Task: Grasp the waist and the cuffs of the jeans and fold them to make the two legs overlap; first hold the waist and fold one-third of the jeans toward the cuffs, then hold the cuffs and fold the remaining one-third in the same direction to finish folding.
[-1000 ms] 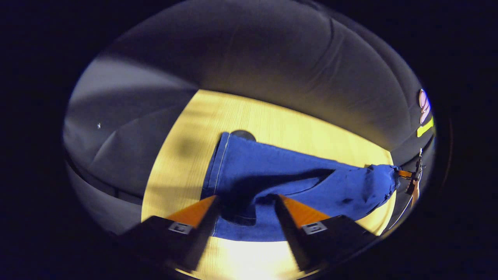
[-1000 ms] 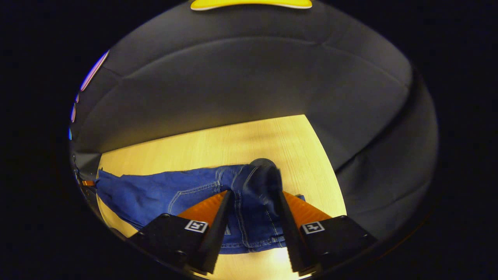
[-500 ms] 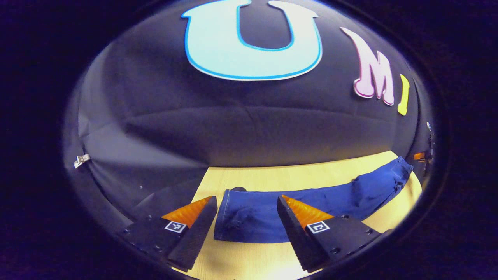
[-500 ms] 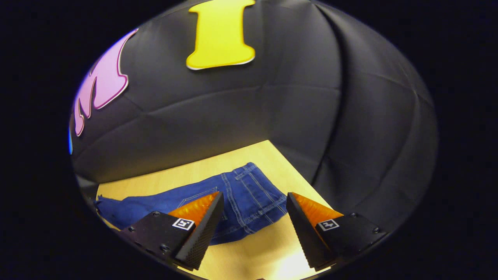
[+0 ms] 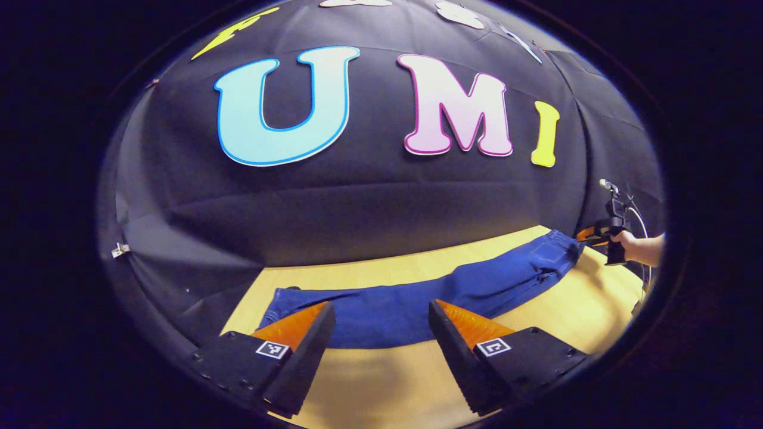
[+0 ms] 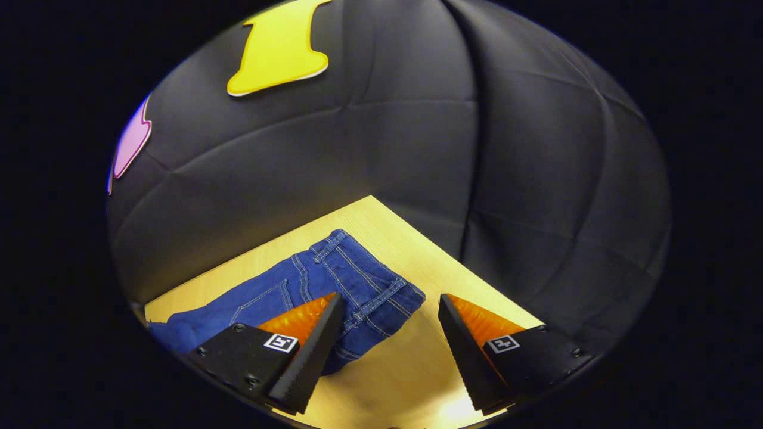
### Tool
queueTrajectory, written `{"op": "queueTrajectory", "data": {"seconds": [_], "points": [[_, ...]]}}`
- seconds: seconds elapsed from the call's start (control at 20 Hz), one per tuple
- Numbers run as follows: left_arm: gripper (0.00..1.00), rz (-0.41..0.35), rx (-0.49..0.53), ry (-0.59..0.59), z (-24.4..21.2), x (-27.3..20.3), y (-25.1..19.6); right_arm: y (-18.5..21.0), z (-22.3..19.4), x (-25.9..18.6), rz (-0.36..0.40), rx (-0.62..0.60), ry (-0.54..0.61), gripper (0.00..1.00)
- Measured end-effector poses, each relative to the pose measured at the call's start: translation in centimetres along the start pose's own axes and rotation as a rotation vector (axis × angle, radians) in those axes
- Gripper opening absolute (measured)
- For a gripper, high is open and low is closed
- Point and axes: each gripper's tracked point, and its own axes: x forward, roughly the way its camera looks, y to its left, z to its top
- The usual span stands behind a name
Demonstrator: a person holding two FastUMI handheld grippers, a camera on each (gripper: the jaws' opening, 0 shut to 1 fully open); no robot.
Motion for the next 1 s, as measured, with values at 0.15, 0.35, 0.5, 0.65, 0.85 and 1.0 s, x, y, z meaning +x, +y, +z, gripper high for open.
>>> {"op": "queueTrajectory", "data": {"seconds": [0.15, 0.35, 0.5, 0.65, 0.85, 1.0], "points": [[0.98, -0.032, -0.009, 0.015, -0.6, 0.4, -2.7, -0.2, -0.4, 0.9, -0.024, 0.012, 0.001, 0.99], [0.98, -0.068, -0.022, 0.052, -1.9, 1.3, -5.2, -0.1, -0.9, 2.0, -0.024, 0.060, -0.002, 0.98], [0.99, -0.086, -0.024, 0.079, -2.6, 1.9, -5.8, 0.0, -1.0, 2.7, -0.002, 0.080, -0.022, 0.97], [0.99, -0.098, -0.032, 0.092, -3.0, 2.6, -6.4, 1.0, -1.9, 3.3, 0.030, 0.103, -0.006, 0.85], [0.99, -0.099, -0.051, 0.109, -4.0, 3.1, -6.4, 1.8, -1.2, 3.4, 0.024, 0.065, -0.059, 0.22], [0.99, -0.090, -0.067, 0.117, -4.7, 3.0, -6.0, 2.4, -0.9, 3.2, 0.045, 0.022, -0.110, 0.11]]}}
